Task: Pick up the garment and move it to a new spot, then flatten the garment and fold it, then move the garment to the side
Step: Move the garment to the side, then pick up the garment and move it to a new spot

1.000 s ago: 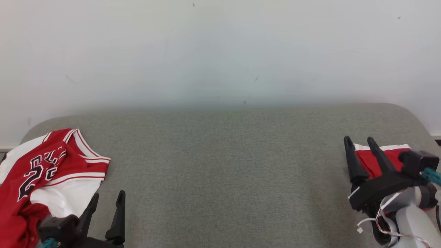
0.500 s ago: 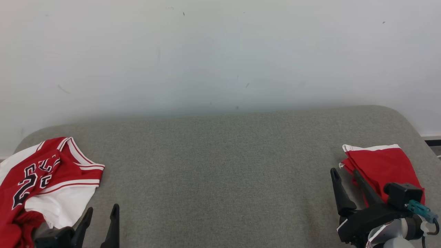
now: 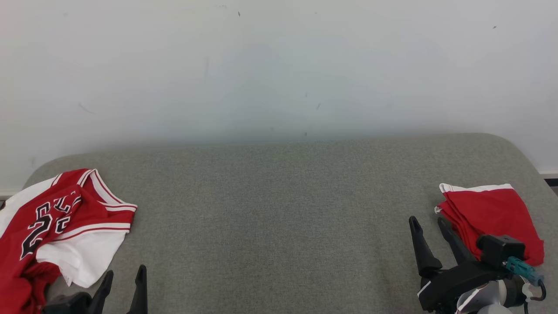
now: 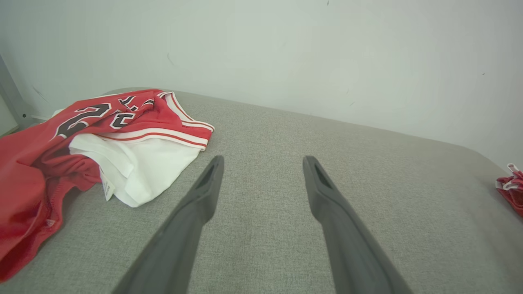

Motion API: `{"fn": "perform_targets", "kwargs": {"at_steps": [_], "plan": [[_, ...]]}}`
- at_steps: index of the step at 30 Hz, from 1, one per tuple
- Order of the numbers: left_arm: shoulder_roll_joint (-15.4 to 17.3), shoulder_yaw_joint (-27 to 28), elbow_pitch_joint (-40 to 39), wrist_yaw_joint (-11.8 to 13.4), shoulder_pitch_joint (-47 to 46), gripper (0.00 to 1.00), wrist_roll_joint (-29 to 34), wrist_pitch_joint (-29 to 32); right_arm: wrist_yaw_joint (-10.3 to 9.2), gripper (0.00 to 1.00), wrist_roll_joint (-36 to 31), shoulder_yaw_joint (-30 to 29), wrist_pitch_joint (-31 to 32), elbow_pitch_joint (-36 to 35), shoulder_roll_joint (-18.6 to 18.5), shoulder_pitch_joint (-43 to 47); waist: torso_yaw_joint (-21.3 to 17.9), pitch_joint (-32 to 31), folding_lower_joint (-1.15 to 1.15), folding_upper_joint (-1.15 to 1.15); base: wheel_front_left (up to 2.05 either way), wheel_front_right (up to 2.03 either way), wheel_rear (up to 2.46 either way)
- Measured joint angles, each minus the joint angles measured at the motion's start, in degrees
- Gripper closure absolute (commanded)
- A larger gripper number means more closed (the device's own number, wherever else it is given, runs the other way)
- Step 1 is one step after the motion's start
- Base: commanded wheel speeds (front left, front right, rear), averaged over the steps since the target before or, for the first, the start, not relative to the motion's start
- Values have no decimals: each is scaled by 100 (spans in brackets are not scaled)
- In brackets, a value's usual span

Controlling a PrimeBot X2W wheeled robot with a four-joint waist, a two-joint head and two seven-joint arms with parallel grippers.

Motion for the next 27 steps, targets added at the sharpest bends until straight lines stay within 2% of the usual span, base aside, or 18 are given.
{"fn": "perform_targets", "kwargs": {"at_steps": [5, 15, 27], "plan": [[-29, 0, -11, 0, 0, 0, 16, 26, -9, 0, 1, 1, 0, -22, 0, 0, 27, 2, 0, 0, 0, 0, 0], [-43, -114, -37, 0, -31, 0, 180, 144, -155, 0, -69, -14, 3, -48, -24, 216, 172, 18, 0, 0, 0, 0, 0], [-9, -116, -159, 0, -115, 0, 280, 244, -208, 0, -218, 86, 12, -118, -79, 242, 824, 42, 0, 0, 0, 0, 0]]}}
